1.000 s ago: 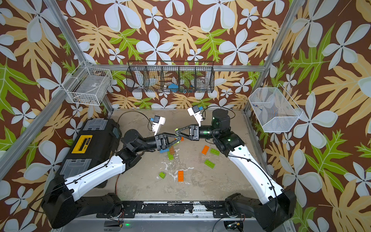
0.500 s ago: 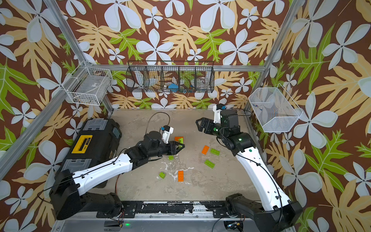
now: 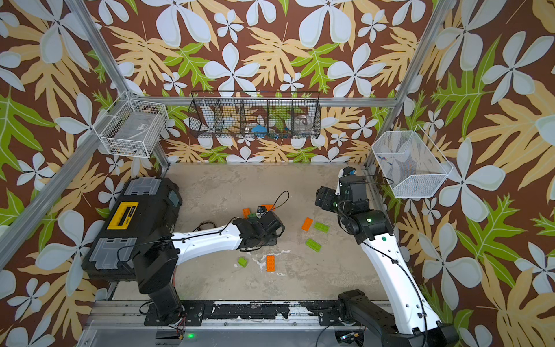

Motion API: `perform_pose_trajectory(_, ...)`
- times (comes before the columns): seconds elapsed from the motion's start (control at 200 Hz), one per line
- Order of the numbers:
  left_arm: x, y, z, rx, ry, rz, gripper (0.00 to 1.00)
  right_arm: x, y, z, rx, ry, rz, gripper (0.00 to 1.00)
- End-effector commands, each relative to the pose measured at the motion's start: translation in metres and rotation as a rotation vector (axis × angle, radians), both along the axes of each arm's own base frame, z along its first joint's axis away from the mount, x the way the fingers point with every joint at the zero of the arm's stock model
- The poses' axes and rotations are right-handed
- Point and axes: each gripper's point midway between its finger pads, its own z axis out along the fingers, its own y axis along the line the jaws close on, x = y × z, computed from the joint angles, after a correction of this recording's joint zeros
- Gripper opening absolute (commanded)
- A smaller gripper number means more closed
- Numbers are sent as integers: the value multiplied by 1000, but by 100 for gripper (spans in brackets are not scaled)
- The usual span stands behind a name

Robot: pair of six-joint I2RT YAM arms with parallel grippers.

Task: Assemble a small pinwheel with lego
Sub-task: Place the lego brick from the lego brick.

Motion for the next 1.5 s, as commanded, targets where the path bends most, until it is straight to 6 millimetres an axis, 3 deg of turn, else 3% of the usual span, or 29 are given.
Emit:
perform_pose_trajectory(0.0,-4,13,-12,86,20,29,0,-1,-3,-4,-21,4,-5,83)
perform_pose_trajectory(0.415,-22,-7,-46,108,108,-18,3,-2,0,-11,-19,21,11,82)
perform_pose_trajectory(0.716,-30,-5,-57,134,136,-16,7,-1,4,-19,-4,40,28,81)
perform_pose_trajectory(1.181,-39,-3,-64,126,171,-5,38,-1,1,-25,-11,53,15,81)
perform_pose_trajectory(1.491,-40,-6,-59,108,167,-11,43,-2,2,-29,-3,66,11,81)
